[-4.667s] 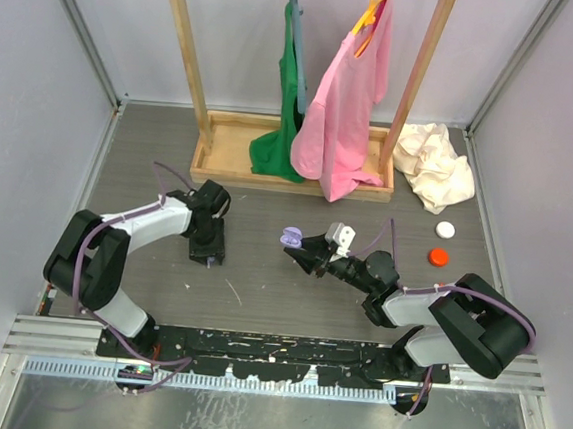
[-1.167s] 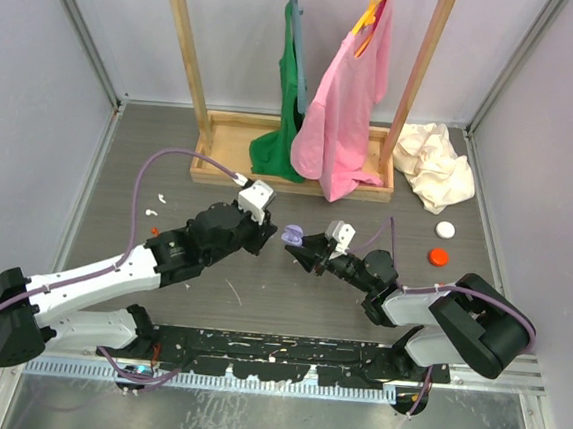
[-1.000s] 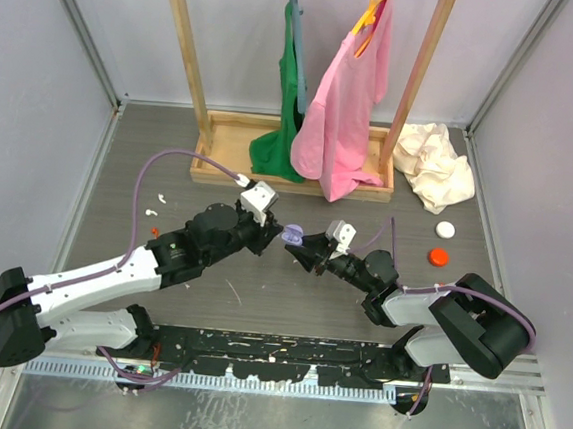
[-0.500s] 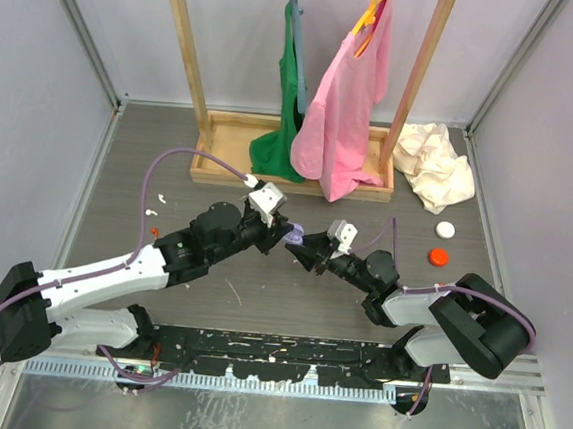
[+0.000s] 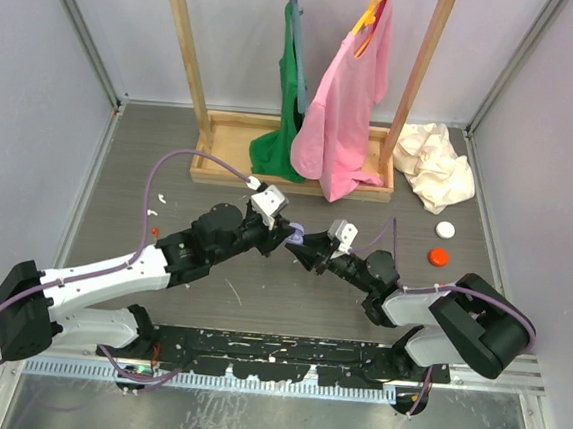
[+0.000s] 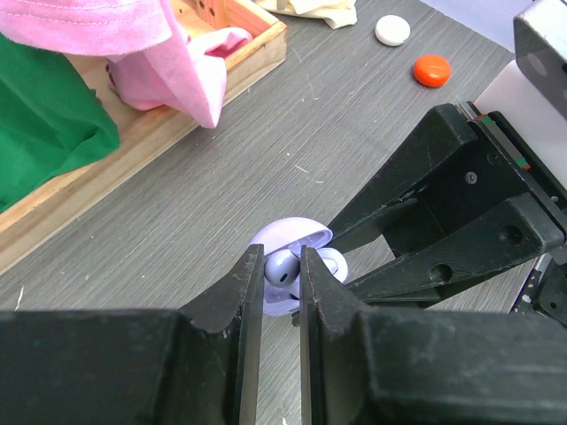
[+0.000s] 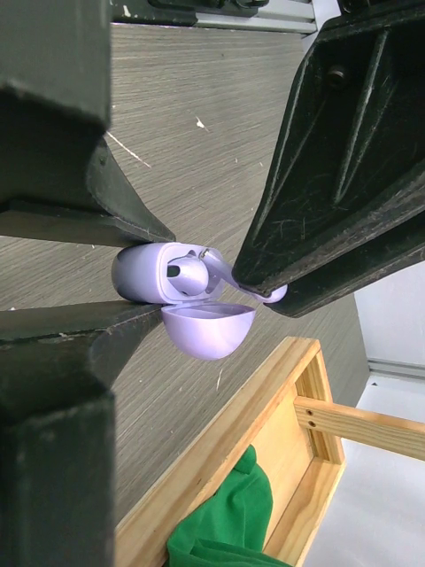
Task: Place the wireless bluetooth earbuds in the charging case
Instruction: Place the earbud in the charging case.
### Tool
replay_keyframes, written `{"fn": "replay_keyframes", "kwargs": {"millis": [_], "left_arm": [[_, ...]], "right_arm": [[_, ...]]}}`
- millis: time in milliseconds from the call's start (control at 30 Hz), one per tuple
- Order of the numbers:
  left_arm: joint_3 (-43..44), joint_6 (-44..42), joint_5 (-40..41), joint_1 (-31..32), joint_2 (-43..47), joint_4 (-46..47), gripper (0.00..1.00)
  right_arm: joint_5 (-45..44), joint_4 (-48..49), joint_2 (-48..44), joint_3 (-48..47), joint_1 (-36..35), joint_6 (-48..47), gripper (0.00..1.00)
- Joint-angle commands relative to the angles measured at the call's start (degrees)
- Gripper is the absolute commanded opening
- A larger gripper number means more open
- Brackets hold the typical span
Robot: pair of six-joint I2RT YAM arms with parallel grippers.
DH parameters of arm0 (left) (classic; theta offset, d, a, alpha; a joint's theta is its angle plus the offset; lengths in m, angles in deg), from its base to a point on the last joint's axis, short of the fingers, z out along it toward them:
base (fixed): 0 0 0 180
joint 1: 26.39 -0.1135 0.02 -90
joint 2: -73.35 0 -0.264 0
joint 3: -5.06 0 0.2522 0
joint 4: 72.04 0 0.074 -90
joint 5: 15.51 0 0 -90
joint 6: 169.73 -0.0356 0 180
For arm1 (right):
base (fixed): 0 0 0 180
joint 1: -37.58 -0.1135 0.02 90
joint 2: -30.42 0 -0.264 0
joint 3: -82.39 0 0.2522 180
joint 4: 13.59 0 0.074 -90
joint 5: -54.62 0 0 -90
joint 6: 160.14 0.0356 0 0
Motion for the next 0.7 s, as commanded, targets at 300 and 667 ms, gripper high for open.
{"fn": "replay_keyframes", "kwargs": {"millis": [300, 667], "left_arm": [[-0.69, -0.7, 1.03, 0.79, 0.61, 2.99, 0.08], [-2.22, -0.88, 3.44, 1.58, -0.2, 7.61, 0.08]], "right_arm": [[-1.17, 5.77, -0.78, 0.24, -0.29, -0.04, 0.13], [-1.21, 6.29, -0.82, 0.37, -0.29, 0.13, 0.13]]}}
